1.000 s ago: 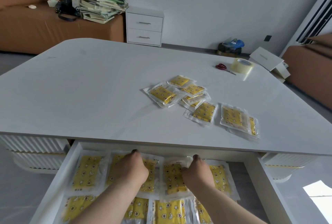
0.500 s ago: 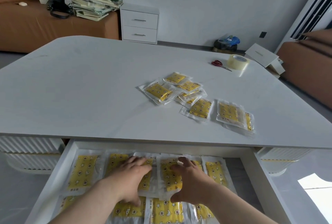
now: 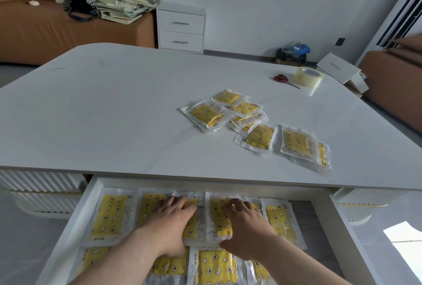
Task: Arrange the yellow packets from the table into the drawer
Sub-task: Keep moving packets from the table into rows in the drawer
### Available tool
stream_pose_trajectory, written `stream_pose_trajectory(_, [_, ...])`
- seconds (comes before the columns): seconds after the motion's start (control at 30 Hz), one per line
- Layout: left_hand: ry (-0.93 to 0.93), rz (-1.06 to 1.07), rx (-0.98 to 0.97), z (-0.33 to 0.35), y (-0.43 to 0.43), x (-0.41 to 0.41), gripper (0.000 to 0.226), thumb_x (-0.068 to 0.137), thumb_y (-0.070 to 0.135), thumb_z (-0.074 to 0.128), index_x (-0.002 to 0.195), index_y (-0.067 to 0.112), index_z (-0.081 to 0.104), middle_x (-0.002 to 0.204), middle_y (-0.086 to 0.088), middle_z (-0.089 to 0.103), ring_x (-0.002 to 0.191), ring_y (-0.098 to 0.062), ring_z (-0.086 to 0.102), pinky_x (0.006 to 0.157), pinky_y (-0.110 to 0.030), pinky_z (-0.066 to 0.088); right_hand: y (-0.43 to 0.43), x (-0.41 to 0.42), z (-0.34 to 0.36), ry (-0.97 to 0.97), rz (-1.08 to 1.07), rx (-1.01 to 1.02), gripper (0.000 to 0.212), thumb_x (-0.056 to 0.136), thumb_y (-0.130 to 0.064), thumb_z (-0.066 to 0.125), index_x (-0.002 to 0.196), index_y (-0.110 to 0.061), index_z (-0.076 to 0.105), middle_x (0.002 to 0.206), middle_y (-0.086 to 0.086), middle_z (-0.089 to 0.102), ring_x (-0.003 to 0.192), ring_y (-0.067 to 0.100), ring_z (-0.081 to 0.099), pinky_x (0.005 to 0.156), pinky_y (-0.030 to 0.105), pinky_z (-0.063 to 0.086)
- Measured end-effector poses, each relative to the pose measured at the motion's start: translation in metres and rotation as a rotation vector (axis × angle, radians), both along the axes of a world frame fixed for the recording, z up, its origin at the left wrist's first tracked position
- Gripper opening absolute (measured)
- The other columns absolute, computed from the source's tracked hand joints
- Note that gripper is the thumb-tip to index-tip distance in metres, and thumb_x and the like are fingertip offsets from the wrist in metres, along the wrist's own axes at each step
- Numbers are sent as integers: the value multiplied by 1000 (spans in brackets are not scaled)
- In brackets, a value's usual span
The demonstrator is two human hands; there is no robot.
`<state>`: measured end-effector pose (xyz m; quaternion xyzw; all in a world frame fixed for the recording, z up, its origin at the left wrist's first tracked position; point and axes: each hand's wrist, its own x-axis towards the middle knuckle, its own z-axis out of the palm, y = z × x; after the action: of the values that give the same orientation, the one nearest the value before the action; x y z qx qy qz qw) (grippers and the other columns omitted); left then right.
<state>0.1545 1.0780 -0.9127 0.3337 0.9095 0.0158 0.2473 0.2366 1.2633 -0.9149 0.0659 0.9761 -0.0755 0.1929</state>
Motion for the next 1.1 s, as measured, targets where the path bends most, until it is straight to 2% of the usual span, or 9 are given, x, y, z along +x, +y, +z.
stream_pose_trajectory(0.07, [-3, 3, 7, -1, -1, 0, 93, 80, 14, 65, 152, 30, 8, 162, 2, -6, 148, -26, -8, 118, -46, -5, 0, -1, -1, 0, 8, 23, 83, 83, -51, 60, 151, -23, 22, 157, 0, 18, 143, 26, 20, 118, 39, 21])
stream_pose_trajectory(0.2, [-24, -6, 17, -4, -1, -3, 99, 76, 47, 69, 152, 30, 9, 162, 3, -5, 148, -25, -7, 118, -49, -4, -1, -2, -1, -4, 22, 47, 90, 79, -57, 62, 151, -22, 22, 159, 0, 10, 144, 27, 15, 118, 40, 18])
stream_pose_trajectory(0.27, [-5, -1, 41, -3, 0, -3, 93, 78, 53, 64, 152, 30, 13, 162, 4, 0, 148, -23, -2, 119, -47, -1, -1, -2, -1, 6, 12, 30, 92, 78, -63, 60, 152, -23, 21, 160, -1, 10, 145, 26, 15, 119, 41, 17])
stream_pose_trajectory(0.33, [62, -12, 98, -2, 0, -4, 78, 84, 42, 61, 150, 27, 22, 160, 5, 13, 147, -21, 9, 119, -42, 7, 0, -3, 0, 72, -13, -25, 77, 85, -59, 55, 150, -27, 28, 160, -3, 18, 145, 23, 20, 118, 39, 19])
stream_pose_trajectory(0.4, [119, -19, 151, -2, -1, -6, 66, 87, 33, 61, 147, 25, 32, 155, 7, 26, 142, -17, 21, 118, -37, 16, 3, -4, 1, 142, -23, -71, 54, 94, -46, 52, 145, -32, 39, 156, -8, 30, 141, 19, 27, 116, 35, 24])
stream_pose_trajectory(0.47, [132, -11, 176, -3, -2, -8, 59, 89, 29, 61, 143, 24, 40, 152, 7, 33, 139, -15, 27, 117, -34, 21, 7, -5, 0, 157, -37, -90, 46, 96, -36, 52, 141, -36, 45, 151, -11, 36, 137, 18, 31, 114, 34, 27])
stream_pose_trajectory(0.9, [145, -4, 164, -6, -1, -8, 57, 92, 30, 58, 145, 26, 38, 154, 6, 31, 142, -16, 25, 117, -35, 19, 9, -5, -8, 134, -86, -113, 48, 95, -38, 54, 142, -35, 45, 146, -10, 40, 132, 19, 36, 112, 33, 32])
stream_pose_trajectory(1.1, [138, 17, 232, 6, 0, -9, 51, 92, 29, 56, 141, 26, 45, 147, 9, 41, 135, -15, 34, 114, -33, 26, 9, -2, 4, 208, -77, -143, 43, 96, -35, 52, 139, -32, 49, 144, -11, 45, 130, 16, 40, 109, 29, 34])
